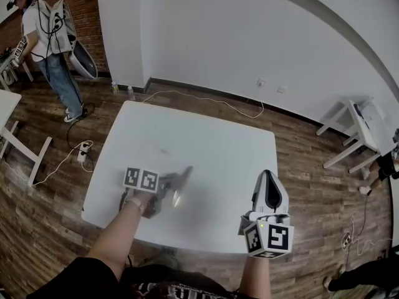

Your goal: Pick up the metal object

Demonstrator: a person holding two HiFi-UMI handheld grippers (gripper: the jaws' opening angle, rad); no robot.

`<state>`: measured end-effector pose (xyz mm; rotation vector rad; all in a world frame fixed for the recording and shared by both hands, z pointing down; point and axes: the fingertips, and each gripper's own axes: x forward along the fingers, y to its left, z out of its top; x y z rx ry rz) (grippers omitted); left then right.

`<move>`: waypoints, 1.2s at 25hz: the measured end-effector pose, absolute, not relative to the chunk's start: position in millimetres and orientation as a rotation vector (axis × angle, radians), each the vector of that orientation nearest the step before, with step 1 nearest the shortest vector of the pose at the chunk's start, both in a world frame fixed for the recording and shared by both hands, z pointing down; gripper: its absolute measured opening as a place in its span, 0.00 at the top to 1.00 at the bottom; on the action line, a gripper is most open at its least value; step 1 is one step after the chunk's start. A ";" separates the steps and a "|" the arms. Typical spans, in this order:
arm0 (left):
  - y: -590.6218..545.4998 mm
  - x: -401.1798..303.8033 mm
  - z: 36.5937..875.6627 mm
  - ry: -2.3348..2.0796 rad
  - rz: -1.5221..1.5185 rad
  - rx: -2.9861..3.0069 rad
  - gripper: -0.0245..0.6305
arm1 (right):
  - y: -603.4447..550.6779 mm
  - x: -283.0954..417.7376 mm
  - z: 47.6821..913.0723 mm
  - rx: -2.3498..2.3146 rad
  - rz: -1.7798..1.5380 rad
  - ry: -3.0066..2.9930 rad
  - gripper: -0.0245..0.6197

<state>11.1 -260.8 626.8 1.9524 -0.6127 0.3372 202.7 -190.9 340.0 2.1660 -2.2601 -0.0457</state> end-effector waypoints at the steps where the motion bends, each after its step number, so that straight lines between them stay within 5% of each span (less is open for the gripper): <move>1: -260.3 11.4 626.4 -0.609 0.318 1.937 0.95 | -190.5 202.7 339.9 2.167 -0.047 -2.260 0.95; 13: -250.3 8.0 609.2 -0.588 0.192 1.909 0.96 | -187.3 197.4 337.5 2.155 -0.054 -2.269 0.95; 30: -246.5 -8.1 444.6 -0.698 0.014 2.259 0.96 | -187.2 189.7 330.2 2.143 -0.094 -2.295 0.95</move>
